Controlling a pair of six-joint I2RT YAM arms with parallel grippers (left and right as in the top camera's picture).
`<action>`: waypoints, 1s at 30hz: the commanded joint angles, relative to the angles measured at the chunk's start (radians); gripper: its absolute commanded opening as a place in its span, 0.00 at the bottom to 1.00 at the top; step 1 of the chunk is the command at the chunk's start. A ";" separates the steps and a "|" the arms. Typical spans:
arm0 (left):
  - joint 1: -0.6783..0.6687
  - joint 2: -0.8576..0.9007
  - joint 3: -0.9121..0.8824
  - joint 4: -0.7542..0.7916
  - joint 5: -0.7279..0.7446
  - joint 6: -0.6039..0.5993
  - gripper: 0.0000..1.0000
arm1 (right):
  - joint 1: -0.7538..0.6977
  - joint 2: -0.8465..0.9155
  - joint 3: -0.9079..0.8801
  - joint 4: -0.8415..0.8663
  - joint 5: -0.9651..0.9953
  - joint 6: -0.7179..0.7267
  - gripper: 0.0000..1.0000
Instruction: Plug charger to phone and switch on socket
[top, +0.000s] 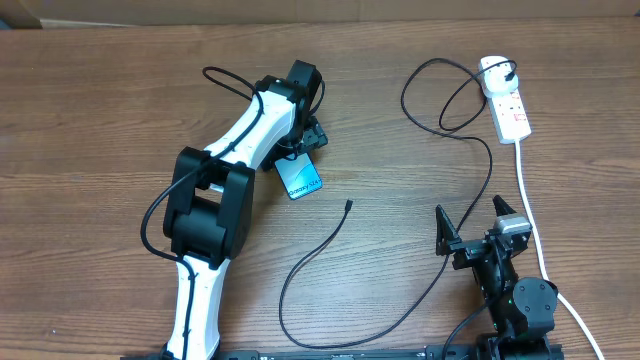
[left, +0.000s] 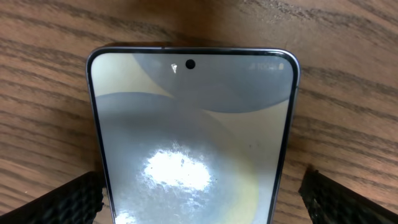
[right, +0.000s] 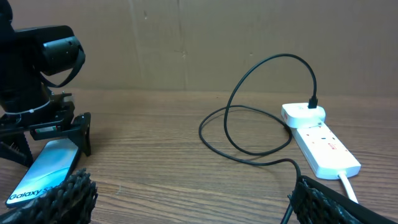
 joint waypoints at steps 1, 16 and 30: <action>0.003 0.044 -0.072 0.017 -0.028 -0.033 1.00 | 0.004 -0.006 -0.010 0.004 0.006 0.003 1.00; -0.001 0.044 -0.075 -0.056 0.007 -0.033 0.96 | 0.004 -0.006 -0.010 0.004 0.006 0.003 1.00; -0.001 0.044 -0.076 -0.074 0.025 -0.029 0.86 | 0.004 -0.006 -0.010 0.004 0.006 0.003 1.00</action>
